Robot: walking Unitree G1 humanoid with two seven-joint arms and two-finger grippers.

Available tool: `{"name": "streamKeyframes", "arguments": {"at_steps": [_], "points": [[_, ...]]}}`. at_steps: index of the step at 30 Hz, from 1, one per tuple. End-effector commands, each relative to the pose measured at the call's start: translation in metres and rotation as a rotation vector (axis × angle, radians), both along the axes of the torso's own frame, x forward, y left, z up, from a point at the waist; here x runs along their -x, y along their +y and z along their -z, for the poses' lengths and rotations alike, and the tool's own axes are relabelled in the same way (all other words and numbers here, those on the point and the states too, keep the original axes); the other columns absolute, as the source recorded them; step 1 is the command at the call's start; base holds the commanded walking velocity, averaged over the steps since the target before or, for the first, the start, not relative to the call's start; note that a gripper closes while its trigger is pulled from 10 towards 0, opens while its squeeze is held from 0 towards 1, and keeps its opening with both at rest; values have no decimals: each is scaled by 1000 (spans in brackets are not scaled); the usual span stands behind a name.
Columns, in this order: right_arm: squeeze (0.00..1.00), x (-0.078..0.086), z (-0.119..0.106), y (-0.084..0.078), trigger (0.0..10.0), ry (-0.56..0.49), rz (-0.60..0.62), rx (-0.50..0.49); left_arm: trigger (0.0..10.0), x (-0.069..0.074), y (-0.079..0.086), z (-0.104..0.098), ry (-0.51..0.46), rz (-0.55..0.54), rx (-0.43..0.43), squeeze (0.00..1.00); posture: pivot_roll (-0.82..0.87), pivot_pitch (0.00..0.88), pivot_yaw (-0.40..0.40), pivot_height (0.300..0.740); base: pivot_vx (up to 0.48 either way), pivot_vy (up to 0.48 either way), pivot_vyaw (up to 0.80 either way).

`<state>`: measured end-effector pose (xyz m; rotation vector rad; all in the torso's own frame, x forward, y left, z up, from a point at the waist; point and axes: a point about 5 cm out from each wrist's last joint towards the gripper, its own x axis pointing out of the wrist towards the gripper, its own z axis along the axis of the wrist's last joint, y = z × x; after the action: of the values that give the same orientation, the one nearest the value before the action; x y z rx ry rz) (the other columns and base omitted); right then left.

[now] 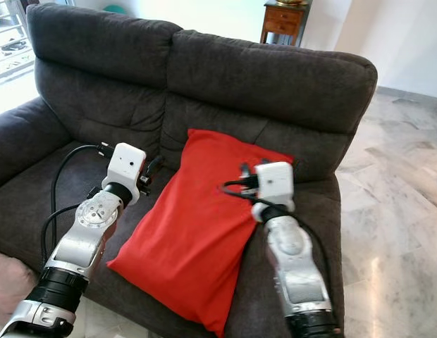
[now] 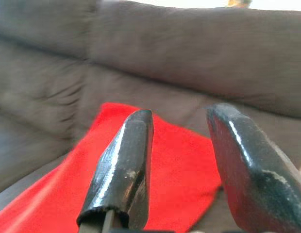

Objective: Move the pillow to the sofa from floor

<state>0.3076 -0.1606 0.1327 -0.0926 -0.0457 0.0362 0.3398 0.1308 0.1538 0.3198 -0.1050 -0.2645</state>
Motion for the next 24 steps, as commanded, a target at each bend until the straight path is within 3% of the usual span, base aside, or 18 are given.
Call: {"name": "streamKeyframes", "arguments": {"at_steps": [1,2,3,4,5,8,9,10,11,12,14,19,20,24], "points": [[0,0,4,-22,10000,-3,93,-25,10000,4,1,14,24,-1,-27,0,-31,0,-55,740,0,0,0],[0,0,4,-22,10000,-3,93,-25,10000,4,1,14,24,-1,-27,0,-31,0,-55,740,0,0,0],[0,2,12,-36,10000,13,151,-44,10000,6,8,27,58,-25,-12,0,-35,0,-53,740,0,0,0],[0,2,12,-36,10000,13,151,-44,10000,6,8,27,58,-25,-12,0,-35,0,-53,740,0,0,0],[0,5,23,-46,10000,43,184,-47,10000,8,14,37,90,-48,8,0,-35,0,-51,740,0,0,0],[0,8,33,-54,10000,77,213,-42,10000,11,20,47,122,-68,23,0,-32,0,-50,740,0,0,0],[0,15,50,-66,10000,128,257,-36,10000,14,29,60,167,-101,35,0,-34,0,-47,740,0,0,0],[0,15,50,-66,10000,128,257,-36,10000,14,29,60,167,-101,35,0,-34,0,-47,740,0,0,0],[0,29,78,-83,10000,222,320,-6,10000,21,42,79,233,-148,42,0,-36,0,-46,740,0,0,0],[0,36,91,-90,10000,269,353,-9,10000,24,46,87,262,-165,43,0,-34,0,-39,740,0,0,0],[0,44,105,-98,10000,327,393,-11,10000,28,50,96,289,-181,43,0,-33,0,-37,740,0,0,0],[0,64,136,-103,10000,470,421,-12,10000,39,57,114,343,-213,41,0,-39,0,-29,740,0,0,0],[0,79,156,-104,10000,579,430,12,10000,46,63,126,383,-252,79,0,-29,0,-28,740,0,0,0],[0,97,173,-102,10000,670,422,-9,10000,57,80,138,422,-319,106,0,-33,0,-27,740,0,0,0]]}}
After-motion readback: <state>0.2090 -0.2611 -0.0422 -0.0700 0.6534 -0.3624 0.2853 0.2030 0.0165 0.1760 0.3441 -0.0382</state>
